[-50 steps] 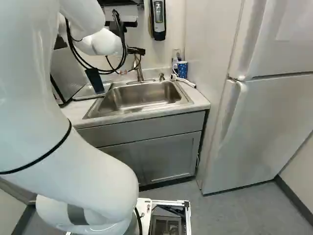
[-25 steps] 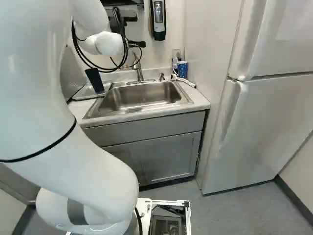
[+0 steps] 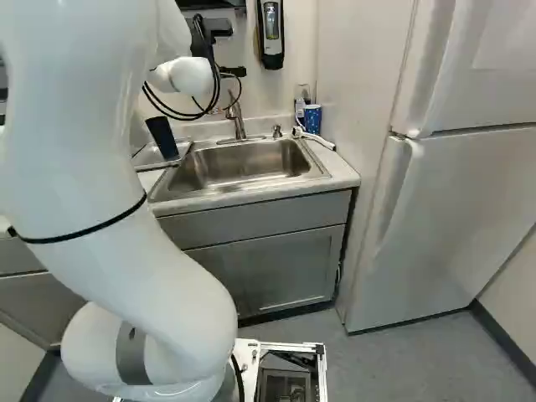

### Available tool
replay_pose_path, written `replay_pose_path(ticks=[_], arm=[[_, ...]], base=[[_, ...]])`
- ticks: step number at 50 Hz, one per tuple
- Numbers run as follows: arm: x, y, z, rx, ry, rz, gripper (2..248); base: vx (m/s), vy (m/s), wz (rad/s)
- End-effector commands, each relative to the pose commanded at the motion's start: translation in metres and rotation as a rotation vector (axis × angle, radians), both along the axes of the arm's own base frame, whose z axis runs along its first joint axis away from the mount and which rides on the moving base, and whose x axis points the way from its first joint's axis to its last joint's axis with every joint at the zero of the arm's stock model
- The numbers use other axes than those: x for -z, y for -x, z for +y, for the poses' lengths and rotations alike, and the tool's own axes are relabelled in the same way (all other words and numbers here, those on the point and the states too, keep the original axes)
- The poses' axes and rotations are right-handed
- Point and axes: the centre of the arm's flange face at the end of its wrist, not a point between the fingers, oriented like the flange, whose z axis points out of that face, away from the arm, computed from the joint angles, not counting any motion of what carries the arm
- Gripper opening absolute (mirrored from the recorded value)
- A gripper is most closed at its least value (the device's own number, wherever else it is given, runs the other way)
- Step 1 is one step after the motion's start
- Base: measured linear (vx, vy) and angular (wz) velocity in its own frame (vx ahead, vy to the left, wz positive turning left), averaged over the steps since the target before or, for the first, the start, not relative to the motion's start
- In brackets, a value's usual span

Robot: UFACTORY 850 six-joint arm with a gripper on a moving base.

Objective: Rinse the cup and place it in the tray

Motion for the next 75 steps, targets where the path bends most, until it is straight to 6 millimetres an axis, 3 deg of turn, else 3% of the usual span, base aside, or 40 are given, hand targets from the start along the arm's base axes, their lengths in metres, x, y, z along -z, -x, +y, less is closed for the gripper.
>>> replay_pose_path(ticks=[44,75], arm=[[0.010,-0.071,0.059,-0.077,0.012,0.018,247],[0.023,-0.071,0.060,-0.080,0.035,0.151,247]], base=[[0.000,0.000,0.000],[0.000,0.000,0.000]])
